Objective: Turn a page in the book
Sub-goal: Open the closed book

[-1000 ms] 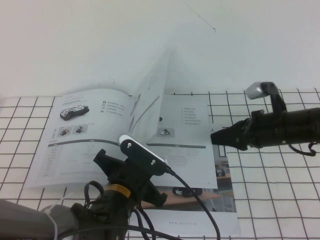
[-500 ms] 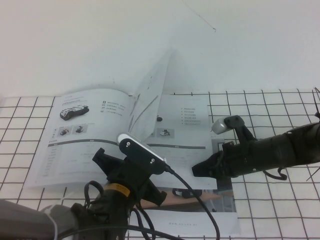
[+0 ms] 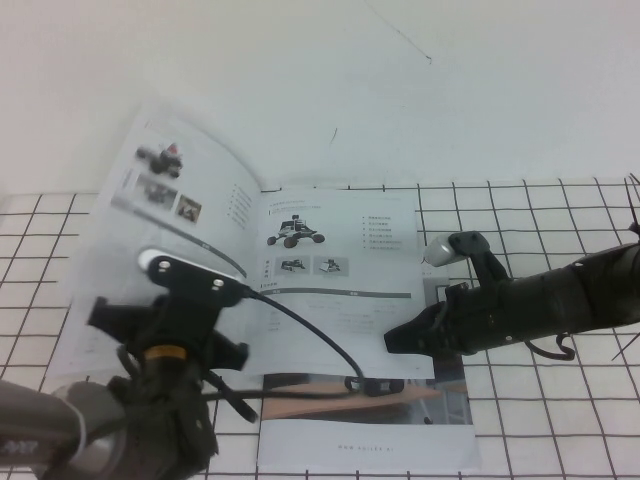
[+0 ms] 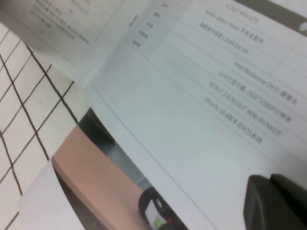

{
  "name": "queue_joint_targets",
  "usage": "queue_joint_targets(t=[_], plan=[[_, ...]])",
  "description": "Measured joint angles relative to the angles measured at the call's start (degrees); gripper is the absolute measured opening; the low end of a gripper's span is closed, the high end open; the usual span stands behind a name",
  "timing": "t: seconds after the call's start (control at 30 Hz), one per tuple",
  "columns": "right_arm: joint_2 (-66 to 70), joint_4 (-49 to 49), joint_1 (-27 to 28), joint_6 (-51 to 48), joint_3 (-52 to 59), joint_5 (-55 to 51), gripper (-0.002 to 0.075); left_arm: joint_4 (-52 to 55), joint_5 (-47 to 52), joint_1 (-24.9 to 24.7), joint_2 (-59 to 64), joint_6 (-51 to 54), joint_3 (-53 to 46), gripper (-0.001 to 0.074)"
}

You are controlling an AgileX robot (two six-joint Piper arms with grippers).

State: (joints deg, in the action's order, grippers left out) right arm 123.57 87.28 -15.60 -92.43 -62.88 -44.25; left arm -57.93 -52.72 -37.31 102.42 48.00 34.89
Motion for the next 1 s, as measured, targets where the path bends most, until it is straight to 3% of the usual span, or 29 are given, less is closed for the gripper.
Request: queue_joint_targets(t=[0.2,0.3,0.47,1.0], plan=[[0.0,0.0,0.0,0.33,0.0,-0.08,-0.0001,-8.9,0.92,4.58,0.0,2.6,0.0,-0.0002],[0.0,0.0,0.0,0.33,0.0,-0.08,-0.0001,-9.54,7.07,7.04,0.0,2.82,0.0,-0.0002],[0.0,0.0,0.0,0.37,0.0,-0.08,-0.0001,-3.29,20.6,10.92,0.0,2.16,0.0,-0.0002],[-7.7,-4.25,0.0,-1.12,0.0,0.85,-0.0001,3.97,28.49,17.03,-0.51,-3.85,0.1,-0.0002]])
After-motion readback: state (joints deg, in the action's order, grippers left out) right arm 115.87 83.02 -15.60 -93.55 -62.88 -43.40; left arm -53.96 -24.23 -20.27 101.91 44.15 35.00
